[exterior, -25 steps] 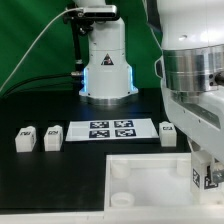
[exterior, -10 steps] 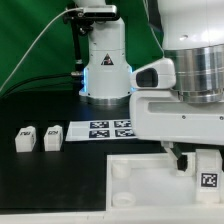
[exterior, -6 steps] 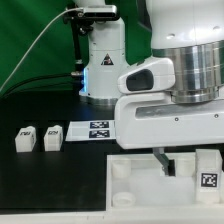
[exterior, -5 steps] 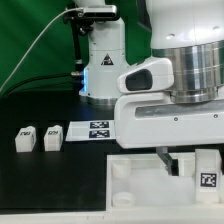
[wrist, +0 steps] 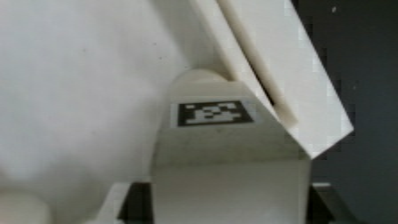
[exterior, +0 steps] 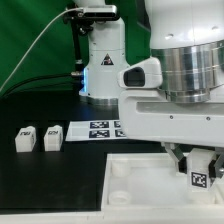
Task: Assemble one leg
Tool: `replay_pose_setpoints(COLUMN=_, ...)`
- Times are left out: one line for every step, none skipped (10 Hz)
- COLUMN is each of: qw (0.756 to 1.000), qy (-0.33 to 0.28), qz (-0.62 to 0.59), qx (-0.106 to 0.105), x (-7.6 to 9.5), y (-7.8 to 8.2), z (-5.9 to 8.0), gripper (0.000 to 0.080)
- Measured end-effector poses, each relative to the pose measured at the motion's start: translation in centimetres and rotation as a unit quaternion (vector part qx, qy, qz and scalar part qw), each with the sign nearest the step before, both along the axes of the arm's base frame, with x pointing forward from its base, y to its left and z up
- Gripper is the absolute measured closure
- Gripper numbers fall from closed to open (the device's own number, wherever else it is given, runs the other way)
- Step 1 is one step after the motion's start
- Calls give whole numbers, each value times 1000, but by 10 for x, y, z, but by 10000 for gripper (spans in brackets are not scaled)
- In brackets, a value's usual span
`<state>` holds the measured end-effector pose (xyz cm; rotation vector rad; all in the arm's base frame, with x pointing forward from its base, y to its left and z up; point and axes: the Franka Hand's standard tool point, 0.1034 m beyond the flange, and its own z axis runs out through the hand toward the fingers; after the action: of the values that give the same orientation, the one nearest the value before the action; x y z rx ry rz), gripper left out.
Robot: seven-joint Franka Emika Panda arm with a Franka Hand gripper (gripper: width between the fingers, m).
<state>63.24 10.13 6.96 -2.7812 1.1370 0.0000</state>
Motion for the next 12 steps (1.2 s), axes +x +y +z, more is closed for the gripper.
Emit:
replay_pose_setpoints(qw=996, qy=16, qz=-88, qx=6, x=-1, y=0, z=0, gripper=506)
replay_pose_setpoints(qw=988, qy=25, qz=-150, qx=13, x=-2, y=0, z=-1, gripper=506)
replay_pose_setpoints(qw=974, qy=40, qz=-223, qx=18, x=-3, y=1, z=-1, gripper=506)
replay_pose_setpoints(qw=960, qy=48, qz=-275, qx=22, x=-4, y=2, z=-1, gripper=506)
replay_pose_setpoints(qw=940, qy=53, qz=-335, qx=31, x=-5, y=2, z=-1, gripper=505)
replay_pose_setpoints(qw=912, qy=56, qz=-404, qx=40, x=-7, y=3, z=-1, gripper=505)
replay_pose_setpoints(qw=890, qy=58, qz=-450, qx=43, x=-8, y=5, z=-1, gripper=505)
replay_pose_setpoints(qw=869, qy=63, qz=-488, qx=44, x=-9, y=5, z=-1, gripper=505)
replay_pose_setpoints(qw=853, qy=66, qz=-516, qx=45, x=-9, y=5, z=-1, gripper=505)
replay_pose_setpoints(qw=842, qy=69, qz=-534, qx=46, x=-9, y=5, z=0, gripper=505)
replay_pose_setpoints(qw=821, qy=73, qz=-564, qx=47, x=-9, y=3, z=0, gripper=505)
replay_pose_setpoints(qw=819, qy=75, qz=-568, qx=46, x=-9, y=1, z=0, gripper=505)
